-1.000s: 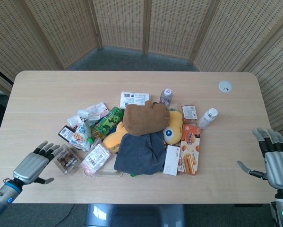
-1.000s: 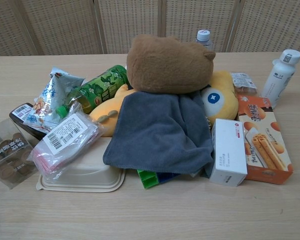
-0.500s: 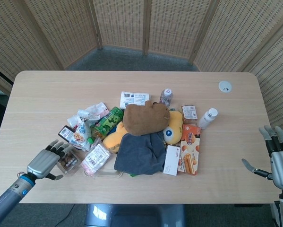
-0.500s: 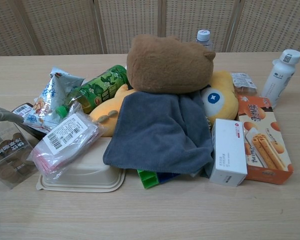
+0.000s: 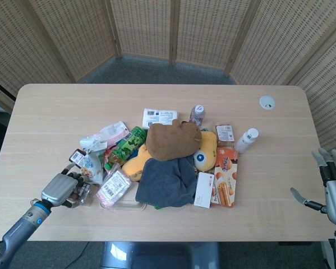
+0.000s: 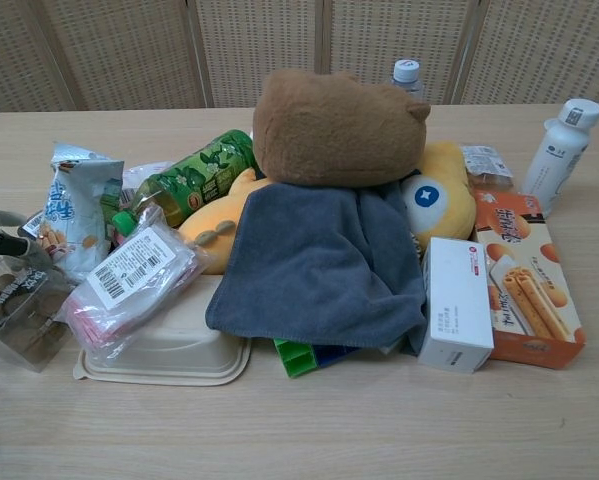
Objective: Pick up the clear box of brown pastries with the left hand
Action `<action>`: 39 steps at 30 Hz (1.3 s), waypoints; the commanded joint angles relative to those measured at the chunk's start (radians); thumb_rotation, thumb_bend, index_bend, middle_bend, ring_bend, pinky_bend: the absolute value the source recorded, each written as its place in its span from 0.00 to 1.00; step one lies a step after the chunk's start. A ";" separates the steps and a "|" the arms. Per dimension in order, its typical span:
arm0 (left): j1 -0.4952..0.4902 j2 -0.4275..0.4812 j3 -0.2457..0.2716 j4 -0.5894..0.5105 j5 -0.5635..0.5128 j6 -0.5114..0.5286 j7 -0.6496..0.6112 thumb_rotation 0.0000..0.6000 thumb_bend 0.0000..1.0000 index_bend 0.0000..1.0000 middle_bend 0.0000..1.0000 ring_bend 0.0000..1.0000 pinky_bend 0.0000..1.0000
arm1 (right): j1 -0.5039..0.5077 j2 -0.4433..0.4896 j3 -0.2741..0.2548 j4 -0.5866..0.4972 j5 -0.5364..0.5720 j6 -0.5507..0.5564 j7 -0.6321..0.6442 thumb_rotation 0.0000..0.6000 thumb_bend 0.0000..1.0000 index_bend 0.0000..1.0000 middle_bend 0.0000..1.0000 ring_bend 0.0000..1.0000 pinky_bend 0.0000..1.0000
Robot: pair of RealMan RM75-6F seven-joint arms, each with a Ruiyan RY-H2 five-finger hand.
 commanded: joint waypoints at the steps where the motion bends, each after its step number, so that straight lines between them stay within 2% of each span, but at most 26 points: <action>1: 0.002 -0.001 0.004 0.001 -0.005 0.003 0.003 1.00 0.22 0.44 0.61 0.68 0.16 | 0.001 -0.001 0.001 0.002 -0.002 0.000 0.001 0.56 0.22 0.00 0.00 0.00 0.00; 6: 0.015 -0.002 0.000 0.005 -0.004 0.048 -0.008 1.00 0.22 0.51 0.69 0.75 0.26 | 0.006 -0.008 0.004 0.005 -0.007 -0.003 0.002 0.56 0.22 0.00 0.00 0.00 0.00; 13: 0.029 0.032 -0.019 -0.018 0.003 0.118 -0.078 1.00 0.22 0.51 0.71 0.77 0.27 | 0.011 -0.013 0.006 0.010 -0.007 -0.009 0.005 0.56 0.22 0.00 0.00 0.00 0.00; 19: 0.036 0.077 -0.057 -0.052 0.000 0.186 -0.133 1.00 0.22 0.51 0.71 0.77 0.26 | 0.014 -0.018 0.006 0.015 -0.007 -0.015 0.011 0.57 0.22 0.00 0.00 0.00 0.00; 30: 0.012 0.189 -0.171 -0.145 -0.024 0.281 -0.241 1.00 0.22 0.51 0.70 0.77 0.27 | 0.018 -0.030 0.004 0.026 -0.009 -0.023 0.024 0.57 0.22 0.00 0.00 0.00 0.00; 39: -0.026 0.239 -0.270 -0.165 -0.056 0.331 -0.259 1.00 0.22 0.50 0.69 0.77 0.27 | 0.014 -0.038 0.000 0.034 -0.012 -0.017 0.040 0.56 0.22 0.00 0.00 0.00 0.00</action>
